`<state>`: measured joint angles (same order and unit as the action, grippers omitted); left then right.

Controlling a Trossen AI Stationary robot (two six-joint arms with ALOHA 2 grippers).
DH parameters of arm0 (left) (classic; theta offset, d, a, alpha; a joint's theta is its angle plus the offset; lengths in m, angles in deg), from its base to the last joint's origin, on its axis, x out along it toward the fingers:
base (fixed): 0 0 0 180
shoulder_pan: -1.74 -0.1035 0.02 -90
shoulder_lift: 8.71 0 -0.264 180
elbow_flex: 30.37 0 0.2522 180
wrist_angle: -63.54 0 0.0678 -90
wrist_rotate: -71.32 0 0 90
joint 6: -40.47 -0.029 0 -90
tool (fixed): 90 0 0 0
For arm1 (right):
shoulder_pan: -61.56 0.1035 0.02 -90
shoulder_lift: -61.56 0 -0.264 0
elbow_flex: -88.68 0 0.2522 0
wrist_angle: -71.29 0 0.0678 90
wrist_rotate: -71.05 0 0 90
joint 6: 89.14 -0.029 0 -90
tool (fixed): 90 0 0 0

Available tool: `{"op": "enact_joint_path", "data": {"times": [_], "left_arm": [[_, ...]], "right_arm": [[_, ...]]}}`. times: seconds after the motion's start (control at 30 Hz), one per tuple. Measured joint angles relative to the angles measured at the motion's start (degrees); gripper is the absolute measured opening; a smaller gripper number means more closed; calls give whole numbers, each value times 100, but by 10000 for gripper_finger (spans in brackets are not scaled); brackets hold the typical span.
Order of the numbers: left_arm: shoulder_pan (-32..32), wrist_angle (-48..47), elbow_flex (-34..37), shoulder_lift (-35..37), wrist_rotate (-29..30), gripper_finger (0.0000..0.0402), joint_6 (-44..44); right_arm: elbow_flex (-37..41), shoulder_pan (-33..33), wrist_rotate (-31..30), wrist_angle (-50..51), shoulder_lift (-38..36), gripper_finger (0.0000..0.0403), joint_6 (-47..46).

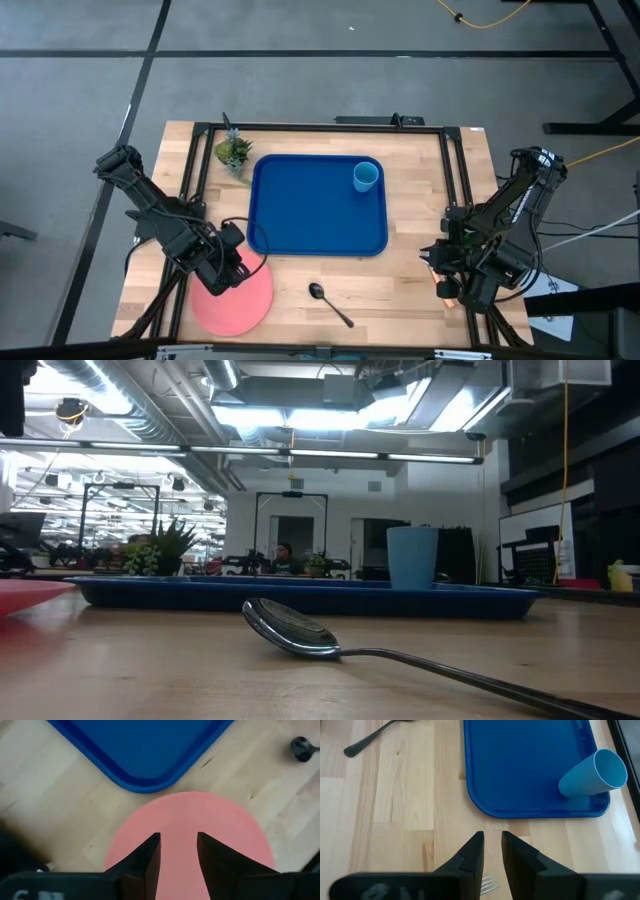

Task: Pick and place plate/cup/fork/spoon on tray
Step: Put the pink plate on the blue tray

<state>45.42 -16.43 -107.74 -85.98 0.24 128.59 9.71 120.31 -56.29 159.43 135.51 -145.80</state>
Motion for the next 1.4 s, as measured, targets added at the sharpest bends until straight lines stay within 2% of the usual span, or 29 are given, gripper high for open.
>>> {"op": "enact_joint_path", "data": {"times": [0.4, 0.63, 0.77, 0.9, 1.03, 1.23, 1.4], "left_arm": [[-101, 433, 0, 2, 138, 120, -36], [-27, 505, 2, -312, 798, 120, -502], [-12, 509, 2, -661, 771, 120, -615], [0, 490, 2, -1013, 462, 120, -624], [-15, -125, 2, -1257, 270, 120, -515], [-157, -1720, 2, -1275, -68, 120, 536], [-89, -2095, 42, -899, -377, 120, 1371]], "right_arm": [[0, 0, 0, -1, 1, 73, 2], [0, -1, 0, -88, 2, 73, -7], [0, -1, -3, -95, 2, 73, -2], [0, -1, -6, -133, 2, 73, -48], [-2, -9, -25, -187, 2, 73, -150], [-2, -14, -52, -189, 2, 73, -153], [-2, -12, -55, -189, 2, 73, -151]]}}
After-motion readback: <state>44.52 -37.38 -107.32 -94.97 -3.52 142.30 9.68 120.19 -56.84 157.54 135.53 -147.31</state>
